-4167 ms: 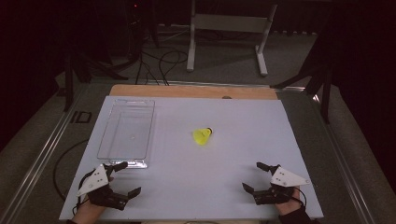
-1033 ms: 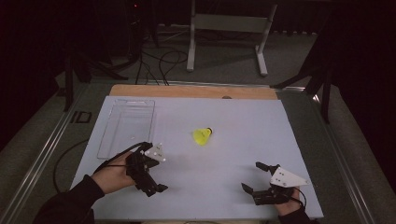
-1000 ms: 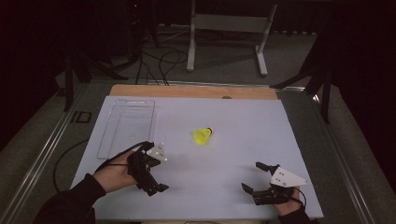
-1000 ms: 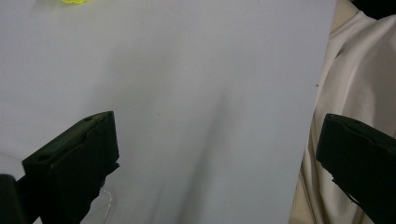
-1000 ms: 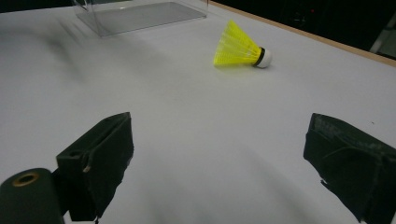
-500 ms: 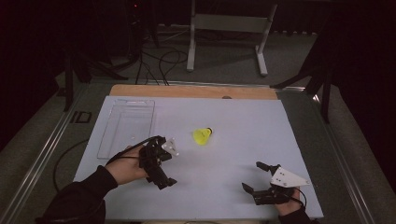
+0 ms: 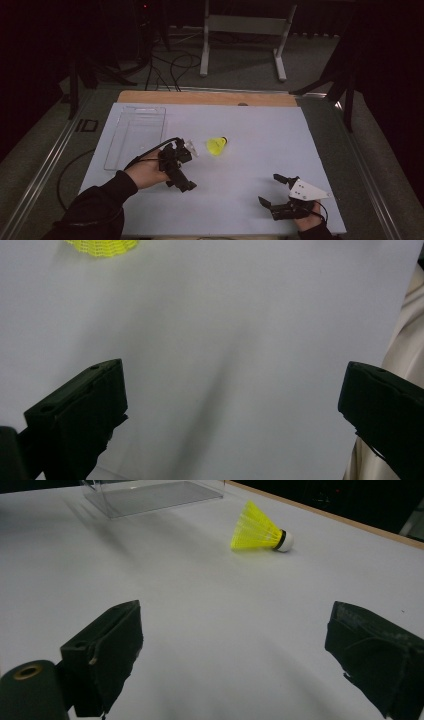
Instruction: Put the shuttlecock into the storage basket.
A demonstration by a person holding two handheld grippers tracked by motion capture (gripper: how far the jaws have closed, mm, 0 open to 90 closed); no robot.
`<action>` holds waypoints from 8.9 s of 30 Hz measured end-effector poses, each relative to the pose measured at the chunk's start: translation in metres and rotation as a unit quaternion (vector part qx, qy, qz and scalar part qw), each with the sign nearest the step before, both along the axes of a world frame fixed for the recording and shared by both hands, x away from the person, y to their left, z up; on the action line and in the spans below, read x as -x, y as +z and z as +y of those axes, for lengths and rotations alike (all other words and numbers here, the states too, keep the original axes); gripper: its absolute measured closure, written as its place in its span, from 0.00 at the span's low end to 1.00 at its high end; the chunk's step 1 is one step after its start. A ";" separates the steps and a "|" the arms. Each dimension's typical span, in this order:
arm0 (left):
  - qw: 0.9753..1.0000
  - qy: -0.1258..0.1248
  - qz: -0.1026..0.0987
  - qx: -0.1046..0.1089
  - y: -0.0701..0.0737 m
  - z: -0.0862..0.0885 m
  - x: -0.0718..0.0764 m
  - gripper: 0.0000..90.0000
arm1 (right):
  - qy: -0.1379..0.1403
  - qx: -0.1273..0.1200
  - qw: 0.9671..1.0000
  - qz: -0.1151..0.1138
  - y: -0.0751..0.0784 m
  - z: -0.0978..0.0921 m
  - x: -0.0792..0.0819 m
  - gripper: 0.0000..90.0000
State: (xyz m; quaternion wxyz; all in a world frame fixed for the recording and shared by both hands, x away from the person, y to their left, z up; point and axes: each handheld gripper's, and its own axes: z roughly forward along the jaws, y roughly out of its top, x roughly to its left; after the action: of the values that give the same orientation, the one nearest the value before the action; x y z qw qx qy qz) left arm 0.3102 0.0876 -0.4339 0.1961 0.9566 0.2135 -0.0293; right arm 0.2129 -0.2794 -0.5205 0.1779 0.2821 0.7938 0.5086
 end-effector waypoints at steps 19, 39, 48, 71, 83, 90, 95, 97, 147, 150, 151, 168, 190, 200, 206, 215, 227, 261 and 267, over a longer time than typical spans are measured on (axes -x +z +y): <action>0.999 0.030 0.013 -0.010 -0.011 -0.023 -0.035 0.00 | 0.004 -0.001 1.000 0.004 -0.001 0.000 0.000 0.10; 0.999 0.046 0.004 -0.003 -0.020 -0.052 -0.058 0.01 | 0.007 -0.001 1.000 0.004 -0.002 0.000 -0.001 0.10; 0.998 0.058 0.008 -0.009 -0.029 -0.064 -0.070 0.03 | 0.008 0.000 1.000 0.007 -0.003 0.000 -0.001 0.10; 0.996 0.086 0.018 -0.010 -0.051 -0.085 -0.091 0.34 | 0.011 -0.002 1.000 0.011 -0.004 0.001 -0.001 0.10; 0.992 0.119 0.013 -0.029 -0.070 -0.097 -0.099 0.56 | 0.012 0.000 1.000 0.010 -0.004 0.001 -0.001 0.10; 0.991 0.126 0.012 -0.040 -0.077 -0.101 -0.100 0.68 | 0.014 0.000 1.000 0.011 -0.004 0.001 -0.001 0.10; 0.990 0.135 0.004 -0.042 -0.080 -0.104 -0.102 0.74 | 0.014 -0.001 1.000 0.012 -0.004 0.001 -0.001 0.10; 0.989 0.138 0.001 -0.046 -0.081 -0.105 -0.103 0.75 | 0.013 -0.001 1.000 0.010 -0.004 0.001 -0.001 0.10; 0.995 -0.061 0.039 -0.075 -0.017 -0.057 -0.075 1.00 | 0.009 0.000 1.000 0.010 -0.003 0.002 -0.001 0.10; 0.994 -0.067 0.043 -0.079 -0.014 -0.052 -0.073 1.00 | 0.010 0.001 1.000 0.008 -0.003 0.002 -0.001 0.10; 0.993 -0.075 0.043 -0.081 -0.012 -0.050 -0.072 1.00 | 0.010 0.000 1.000 0.010 -0.003 0.003 -0.001 0.10; 0.992 -0.097 0.021 -0.074 0.016 -0.009 -0.048 1.00 | 0.010 0.001 1.000 0.008 -0.002 0.002 -0.001 0.10; 0.995 -0.069 -0.009 -0.078 0.062 0.054 -0.037 1.00 | 0.008 0.001 1.000 0.010 -0.002 0.004 -0.001 0.10; 0.994 -0.060 -0.013 -0.090 0.069 0.089 -0.036 1.00 | 0.010 0.000 1.000 0.008 -0.002 0.004 -0.001 0.10; 0.995 -0.045 -0.007 -0.089 0.071 0.114 -0.037 1.00 | 0.011 0.000 1.000 0.006 -0.003 0.005 -0.002 0.10; 0.995 -0.029 -0.003 -0.099 0.067 0.138 -0.034 1.00 | 0.011 0.002 1.000 0.011 -0.003 0.006 -0.002 0.10; 0.995 -0.048 0.003 -0.092 0.052 0.145 -0.028 1.00 | 0.010 0.001 1.000 0.011 -0.002 0.006 -0.002 0.10; 0.990 -0.051 0.041 -0.121 0.003 0.141 -0.037 0.99 | 0.009 0.003 1.000 0.011 -0.003 0.004 -0.002 0.10; 0.990 0.031 0.063 -0.126 0.002 0.145 -0.045 0.72 | 0.007 0.004 1.000 0.011 -0.003 0.004 -0.002 0.10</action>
State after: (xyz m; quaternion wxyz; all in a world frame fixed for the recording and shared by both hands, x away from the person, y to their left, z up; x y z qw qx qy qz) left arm 0.3555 0.2329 -0.4320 0.0608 0.9629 0.2569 -0.0561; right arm 0.2153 -0.2750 -0.5235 0.1664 0.2812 0.7999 0.5034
